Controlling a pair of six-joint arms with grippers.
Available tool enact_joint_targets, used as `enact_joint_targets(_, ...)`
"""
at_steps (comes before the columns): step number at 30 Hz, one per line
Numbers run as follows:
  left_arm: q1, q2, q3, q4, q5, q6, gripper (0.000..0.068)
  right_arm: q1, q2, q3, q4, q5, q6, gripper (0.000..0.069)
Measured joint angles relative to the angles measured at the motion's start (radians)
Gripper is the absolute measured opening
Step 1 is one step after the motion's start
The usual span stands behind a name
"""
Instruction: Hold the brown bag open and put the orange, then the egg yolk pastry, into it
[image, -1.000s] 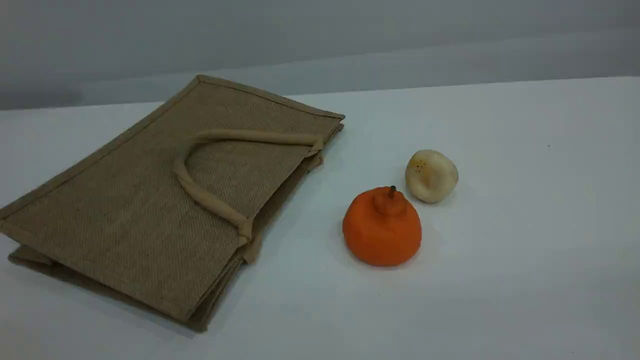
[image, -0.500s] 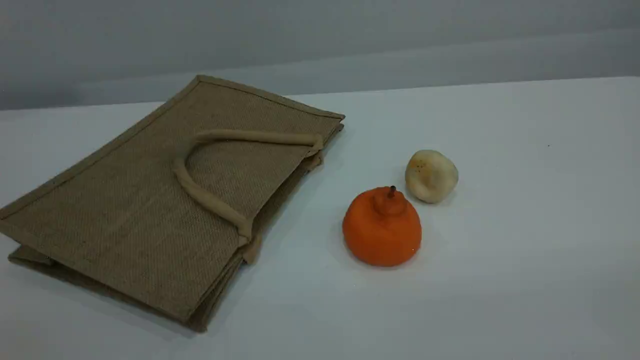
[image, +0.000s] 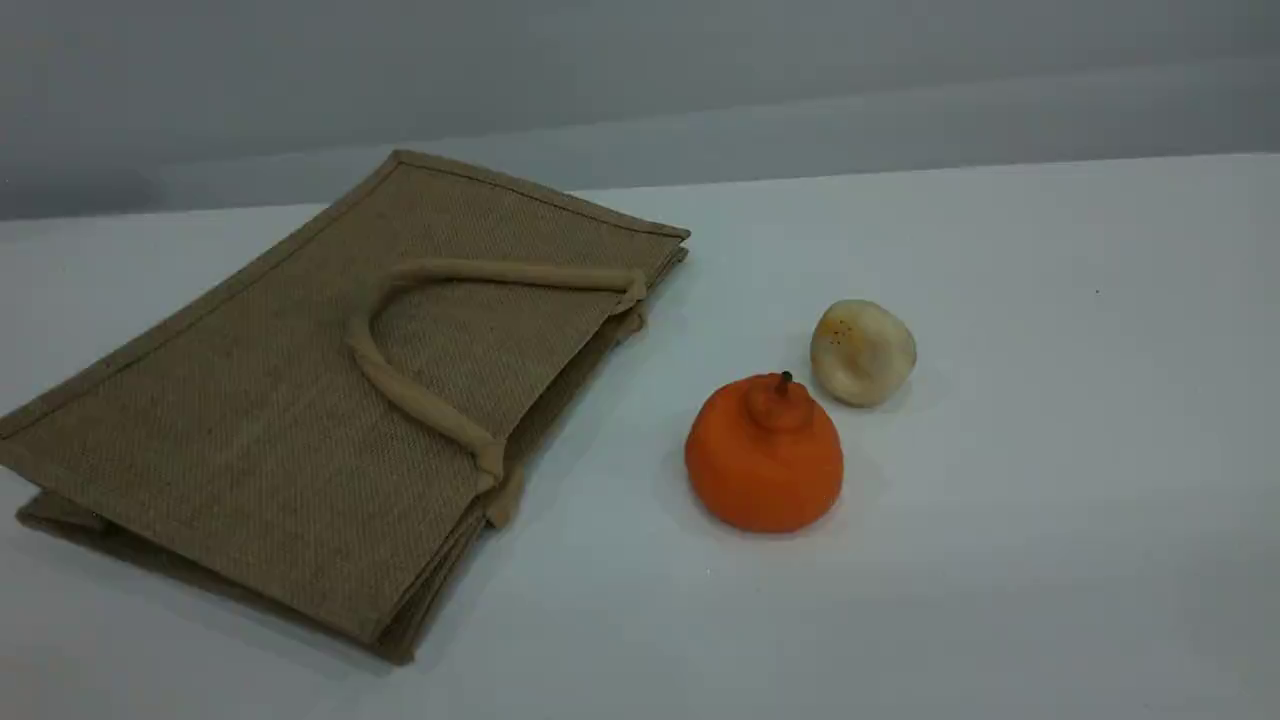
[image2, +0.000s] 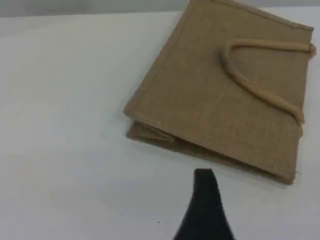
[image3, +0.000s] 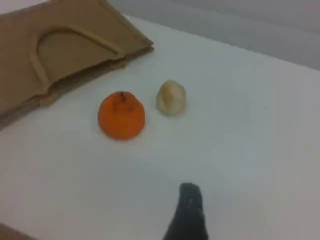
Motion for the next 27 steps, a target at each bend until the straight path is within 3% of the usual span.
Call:
enact_joint_targets(7,0.0,0.032,-0.008,0.01,-0.008,-0.017,0.0493,0.0,0.0,-0.003,0.0,-0.013,0.032,0.0533)
enact_joint_targets(11,0.0,0.114,-0.057,0.026,-0.091,-0.06,0.0493,0.0,0.018,-0.038,-0.021,-0.077,0.131,0.0533)
enact_joint_targets(14,0.0,0.221,-0.12,0.034,-0.147,-0.068,0.0493,0.0,0.102,-0.1,-0.03,-0.095,0.136,0.0533)
enact_joint_targets(27,0.0,0.844,-0.47,0.025,-0.149,-0.067,0.0493,0.0,0.639,-0.473,-0.058,-0.126,0.152,0.0533)
